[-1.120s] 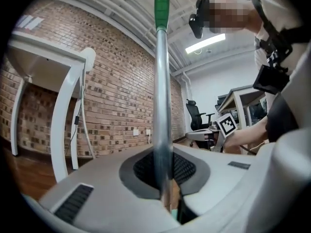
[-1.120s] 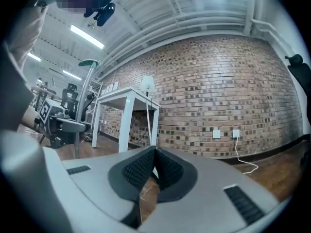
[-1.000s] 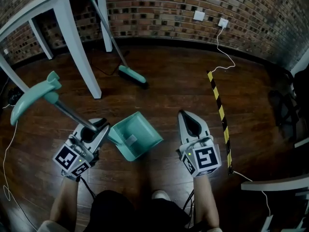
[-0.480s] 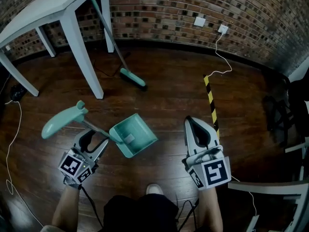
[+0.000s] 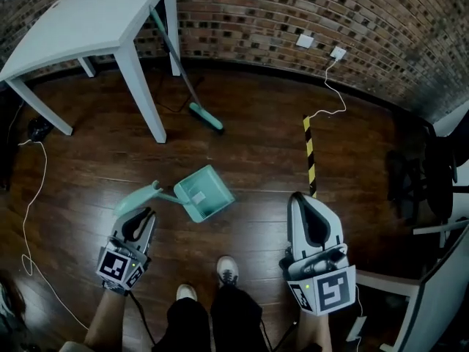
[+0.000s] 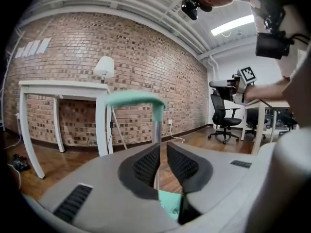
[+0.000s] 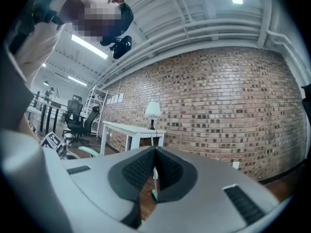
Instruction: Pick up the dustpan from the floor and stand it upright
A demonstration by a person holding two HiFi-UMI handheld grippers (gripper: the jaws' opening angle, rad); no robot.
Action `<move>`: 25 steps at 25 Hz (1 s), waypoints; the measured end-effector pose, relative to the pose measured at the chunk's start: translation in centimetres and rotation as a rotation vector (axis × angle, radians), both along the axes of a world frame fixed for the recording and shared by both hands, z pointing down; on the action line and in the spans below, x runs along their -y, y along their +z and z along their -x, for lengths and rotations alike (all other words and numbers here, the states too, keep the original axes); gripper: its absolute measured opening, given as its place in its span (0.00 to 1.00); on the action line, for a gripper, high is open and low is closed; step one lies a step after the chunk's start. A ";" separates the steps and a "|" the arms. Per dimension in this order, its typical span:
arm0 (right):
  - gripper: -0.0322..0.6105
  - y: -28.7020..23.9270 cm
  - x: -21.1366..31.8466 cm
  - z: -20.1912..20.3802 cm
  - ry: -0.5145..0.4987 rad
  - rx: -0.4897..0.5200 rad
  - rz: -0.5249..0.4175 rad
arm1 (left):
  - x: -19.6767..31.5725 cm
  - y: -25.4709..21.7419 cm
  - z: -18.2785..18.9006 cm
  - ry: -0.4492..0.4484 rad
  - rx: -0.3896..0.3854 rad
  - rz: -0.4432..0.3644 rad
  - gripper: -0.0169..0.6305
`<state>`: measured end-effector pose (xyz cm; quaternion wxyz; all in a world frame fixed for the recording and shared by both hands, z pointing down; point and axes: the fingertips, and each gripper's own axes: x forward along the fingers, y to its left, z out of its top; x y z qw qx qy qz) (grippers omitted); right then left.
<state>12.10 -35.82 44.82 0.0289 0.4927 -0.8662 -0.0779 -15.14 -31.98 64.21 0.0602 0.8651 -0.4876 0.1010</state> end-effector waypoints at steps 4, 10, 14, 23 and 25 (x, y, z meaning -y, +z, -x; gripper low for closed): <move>0.02 -7.7 -1.5 0.8 -0.014 0.006 0.003 | -2.9 -6.4 0.4 0.000 0.002 0.024 0.03; 0.02 -19.7 -3.9 3.1 -0.044 -0.003 -0.030 | -5.8 -19.8 1.7 -0.042 -0.035 0.008 0.03; 0.02 -27.1 -5.6 4.4 -0.022 0.057 -0.047 | -5.8 -29.2 2.9 -0.074 -0.044 -0.048 0.03; 0.02 -34.4 -10.2 8.0 0.012 0.123 -0.023 | -6.1 -43.9 2.1 -0.030 -0.031 -0.208 0.03; 0.02 -34.6 -10.7 7.6 0.023 0.131 -0.011 | -5.9 -46.1 1.1 -0.026 -0.033 -0.239 0.03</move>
